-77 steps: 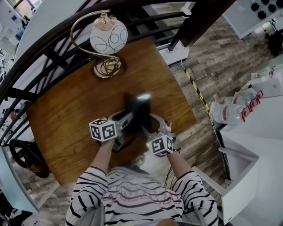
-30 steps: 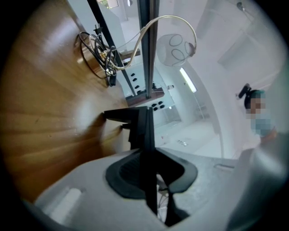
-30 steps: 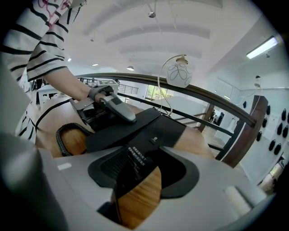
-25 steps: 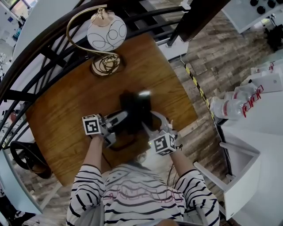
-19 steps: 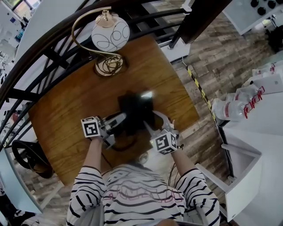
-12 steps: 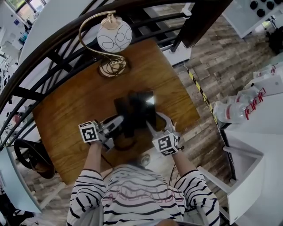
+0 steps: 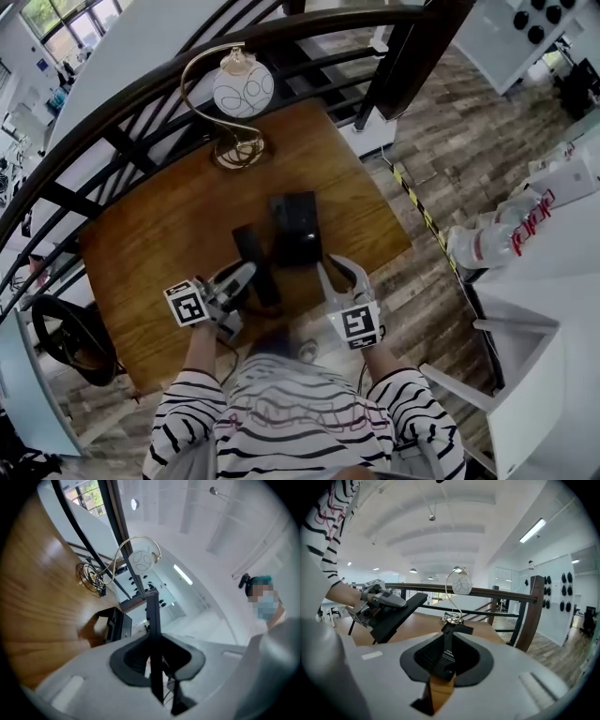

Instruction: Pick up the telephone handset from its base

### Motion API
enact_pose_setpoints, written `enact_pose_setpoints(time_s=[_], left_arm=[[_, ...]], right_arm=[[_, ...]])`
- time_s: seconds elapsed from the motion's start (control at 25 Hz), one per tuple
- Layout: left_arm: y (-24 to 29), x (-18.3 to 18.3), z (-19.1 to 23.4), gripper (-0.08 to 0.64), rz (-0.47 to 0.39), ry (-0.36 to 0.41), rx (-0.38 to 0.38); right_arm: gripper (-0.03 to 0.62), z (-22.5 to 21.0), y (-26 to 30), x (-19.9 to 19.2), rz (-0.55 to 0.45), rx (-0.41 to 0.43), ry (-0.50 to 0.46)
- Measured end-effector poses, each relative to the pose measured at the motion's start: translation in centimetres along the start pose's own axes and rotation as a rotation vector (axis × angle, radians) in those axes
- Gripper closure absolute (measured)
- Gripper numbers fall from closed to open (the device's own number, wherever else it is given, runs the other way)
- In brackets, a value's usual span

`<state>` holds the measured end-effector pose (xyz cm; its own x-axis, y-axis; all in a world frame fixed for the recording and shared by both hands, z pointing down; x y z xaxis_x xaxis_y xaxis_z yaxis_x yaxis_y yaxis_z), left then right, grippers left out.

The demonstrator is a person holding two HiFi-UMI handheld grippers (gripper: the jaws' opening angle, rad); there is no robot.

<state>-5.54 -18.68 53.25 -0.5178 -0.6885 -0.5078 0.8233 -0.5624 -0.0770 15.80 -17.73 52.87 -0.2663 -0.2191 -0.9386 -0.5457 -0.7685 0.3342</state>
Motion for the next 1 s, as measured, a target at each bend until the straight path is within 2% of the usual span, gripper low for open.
enact_pose_setpoints(time_s=[0.24, 0.52, 0.68, 1.0], left_arm=[[-1.5, -1.9, -3.8, 0.486, -0.042, 0.037, 0.013], [-3.4, -4.8, -8.9, 0.486, -0.102, 0.093, 0.011], [-4.6, -7.1, -10.7, 0.486, -0.131, 0.123, 0.017], [-5.9, -10.3, -13.4, 0.486, -0.156, 0.125, 0.053]], right_arm=[[0.59, 1.3, -4.3, 1.5, -0.063, -0.018, 0.035], [0.591, 3.6, -9.7, 2.0, -0.117, -0.018, 0.059], [0.591, 5.2, -12.4, 1.1, -0.144, -0.014, 0.072], [0.591, 6.7, -17.5, 1.3, -0.159, -0.031, 0.13]])
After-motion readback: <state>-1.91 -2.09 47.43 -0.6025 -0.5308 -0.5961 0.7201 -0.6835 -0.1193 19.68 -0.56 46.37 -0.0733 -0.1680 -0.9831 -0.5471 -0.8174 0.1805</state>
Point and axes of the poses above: the fingertips, and each gripper's own axes: y forward along the fingers, z to its left, x out of its top, the point moved 5 cm from there along -y, backward along the fingers, and after that the axes turned 2 degrees about -x, right-handed, at the moved point
